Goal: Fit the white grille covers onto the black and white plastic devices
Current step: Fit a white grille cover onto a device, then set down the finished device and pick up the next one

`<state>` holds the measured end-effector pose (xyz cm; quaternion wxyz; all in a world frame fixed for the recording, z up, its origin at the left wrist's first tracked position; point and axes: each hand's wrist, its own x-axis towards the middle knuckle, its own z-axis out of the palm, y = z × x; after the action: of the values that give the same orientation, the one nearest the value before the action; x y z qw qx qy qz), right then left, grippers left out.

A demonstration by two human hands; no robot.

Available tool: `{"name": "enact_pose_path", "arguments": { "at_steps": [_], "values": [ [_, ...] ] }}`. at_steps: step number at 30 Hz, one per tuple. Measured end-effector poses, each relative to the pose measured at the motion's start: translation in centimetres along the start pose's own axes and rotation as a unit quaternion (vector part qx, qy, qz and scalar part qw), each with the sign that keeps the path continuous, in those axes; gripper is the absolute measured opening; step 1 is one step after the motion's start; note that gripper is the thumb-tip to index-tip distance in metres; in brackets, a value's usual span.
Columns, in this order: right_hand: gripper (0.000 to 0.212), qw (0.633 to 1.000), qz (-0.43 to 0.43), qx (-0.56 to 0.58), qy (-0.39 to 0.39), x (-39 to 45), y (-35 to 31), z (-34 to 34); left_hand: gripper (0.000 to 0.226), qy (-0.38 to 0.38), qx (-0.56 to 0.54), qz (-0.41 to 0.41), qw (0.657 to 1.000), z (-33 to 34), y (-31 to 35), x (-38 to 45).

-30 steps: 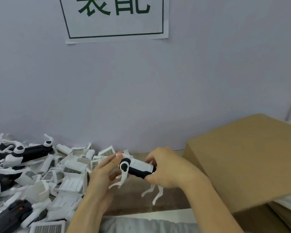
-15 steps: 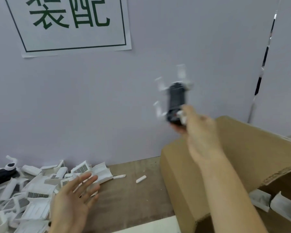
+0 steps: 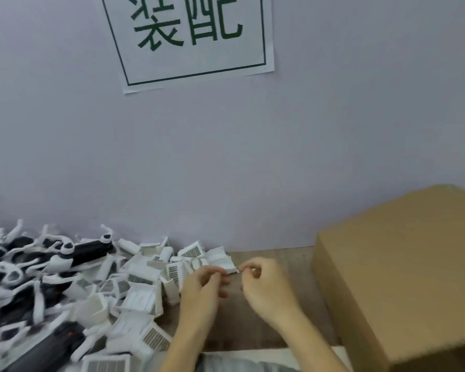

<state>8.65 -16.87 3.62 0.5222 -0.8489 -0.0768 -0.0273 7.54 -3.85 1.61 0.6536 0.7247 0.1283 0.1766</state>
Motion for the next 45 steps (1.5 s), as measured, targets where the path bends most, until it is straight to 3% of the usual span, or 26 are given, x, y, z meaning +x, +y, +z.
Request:
{"name": "enact_pose_path", "arguments": {
  "at_steps": [5, 7, 9, 12, 16, 20, 22, 25, 32, 36, 38, 40, 42, 45],
  "values": [
    [0.03, 0.996, -0.073, -0.014, -0.05, 0.1, 2.4, 3.2, 0.021, 0.007, 0.196, 0.119, 0.973, -1.0, 2.3, -0.1],
    [0.03, 0.996, -0.077, 0.008, -0.031, 0.5, 2.6, 3.1, 0.014, -0.034, 0.304, 0.157, 0.939, -1.9, 3.9, 0.8],
    [0.029, 0.997, -0.066, 0.021, -0.034, 0.6, 2.9, 3.2, 0.022, -0.071, 0.434, 0.182, 0.879, -3.5, 5.6, 2.6],
    [0.025, 0.997, -0.063, 0.021, -0.049, 0.6, 3.3, 3.6, 0.039, -0.095, 0.617, 0.143, 0.768, -6.9, 7.6, 6.4],
    [0.026, 0.997, -0.061, 0.002, -0.054, 0.9, 3.4, 3.8, 0.052, -0.012, 0.766, 0.045, 0.641, -13.2, 7.1, 11.1],
    [0.03, 0.996, -0.061, -0.015, -0.056, 1.3, 3.7, 4.0, 0.062, 0.02, 0.82, -0.094, 0.564, -19.7, 5.1, 14.5],
    [0.03, 0.996, -0.062, -0.014, -0.058, 1.5, 3.9, 4.0, 0.061, 0.029, 0.807, -0.112, 0.579, -21.3, 4.4, 15.6],
    [0.031, 0.996, -0.065, -0.002, -0.056, 1.8, 4.0, 3.9, 0.056, 0.04, 0.786, -0.072, 0.613, -22.4, 4.4, 16.1],
    [0.027, 0.996, -0.085, 0.034, -0.021, 2.0, 3.8, 4.0, 0.045, 0.12, 0.75, 0.144, 0.634, -20.6, 7.7, 13.6],
    [0.023, 0.989, -0.108, 0.101, 0.004, 1.6, 2.9, 3.9, 0.055, -0.012, 0.733, 0.142, 0.665, -15.8, 10.9, 8.5],
    [0.035, 0.973, -0.183, 0.139, 0.009, 0.9, 1.6, 3.4, 0.048, -0.077, 0.718, 0.174, 0.669, -13.0, 10.7, 5.6],
    [0.057, 0.948, -0.294, 0.118, -0.001, 0.4, 0.1, 2.8, 0.041, -0.093, 0.694, 0.234, 0.674, -10.1, 9.9, 3.1],
    [0.065, 0.933, -0.354, 0.049, -0.044, 0.2, -0.9, 2.6, 0.037, -0.061, 0.673, 0.267, 0.687, -7.7, 9.1, 1.2],
    [0.068, 0.941, -0.325, 0.024, -0.086, 0.5, -0.5, 2.4, 0.033, 0.02, 0.682, 0.251, 0.687, -5.2, 7.9, -0.6]
  ]
}}
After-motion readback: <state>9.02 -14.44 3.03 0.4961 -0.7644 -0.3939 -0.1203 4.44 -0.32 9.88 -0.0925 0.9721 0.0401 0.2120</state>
